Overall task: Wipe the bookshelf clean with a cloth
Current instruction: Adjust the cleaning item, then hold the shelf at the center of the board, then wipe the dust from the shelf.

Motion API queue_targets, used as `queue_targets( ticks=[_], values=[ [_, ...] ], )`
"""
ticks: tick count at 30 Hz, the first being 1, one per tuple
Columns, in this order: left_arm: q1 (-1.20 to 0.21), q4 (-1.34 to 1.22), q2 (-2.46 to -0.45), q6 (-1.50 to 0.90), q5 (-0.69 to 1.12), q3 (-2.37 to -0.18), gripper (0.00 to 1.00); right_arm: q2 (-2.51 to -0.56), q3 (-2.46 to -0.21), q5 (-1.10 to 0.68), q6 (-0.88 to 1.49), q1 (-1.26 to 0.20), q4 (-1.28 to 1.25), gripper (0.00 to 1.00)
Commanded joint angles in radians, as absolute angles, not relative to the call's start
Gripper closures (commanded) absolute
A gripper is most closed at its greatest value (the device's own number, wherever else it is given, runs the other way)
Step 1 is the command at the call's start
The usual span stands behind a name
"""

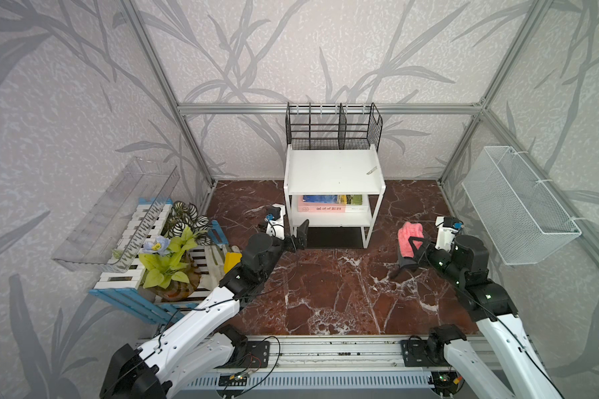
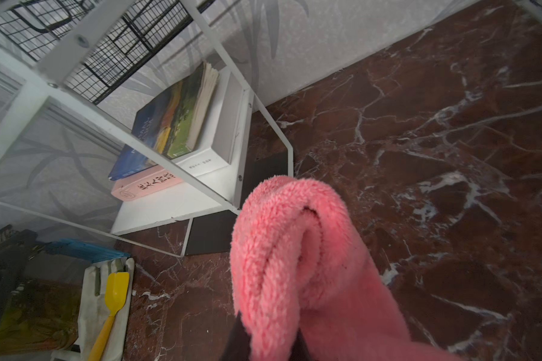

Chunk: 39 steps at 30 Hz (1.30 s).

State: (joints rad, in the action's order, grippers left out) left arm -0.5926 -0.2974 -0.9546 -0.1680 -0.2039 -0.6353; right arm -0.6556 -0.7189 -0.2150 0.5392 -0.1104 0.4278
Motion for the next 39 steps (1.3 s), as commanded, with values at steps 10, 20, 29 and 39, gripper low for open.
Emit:
queue_targets(
  ticks=[10, 20, 29, 39],
  values=[
    [-0.41, -0.495, -1.112, -0.066, 0.021, -0.735, 0.22, -1.055, -0.923, -0.628, 0.835, -0.034, -0.062, 1.0],
    [-0.41, -0.46, -1.19, -0.028, 0.097, -0.779, 0.67, -1.193, -0.972, -0.699, 0.991, -0.068, -0.211, 1.0],
    [-0.414, -0.471, -1.169, -0.103, 0.011, -0.729, 1.0, -1.335, -0.79, -0.676, 0.93, -0.101, -0.193, 1.0],
    [-0.429, -0.504, -1.168, -0.199, -0.057, -0.719, 1.0, -1.351, -1.03, -0.644, 0.828, -0.103, -0.058, 1.0]
  ],
)
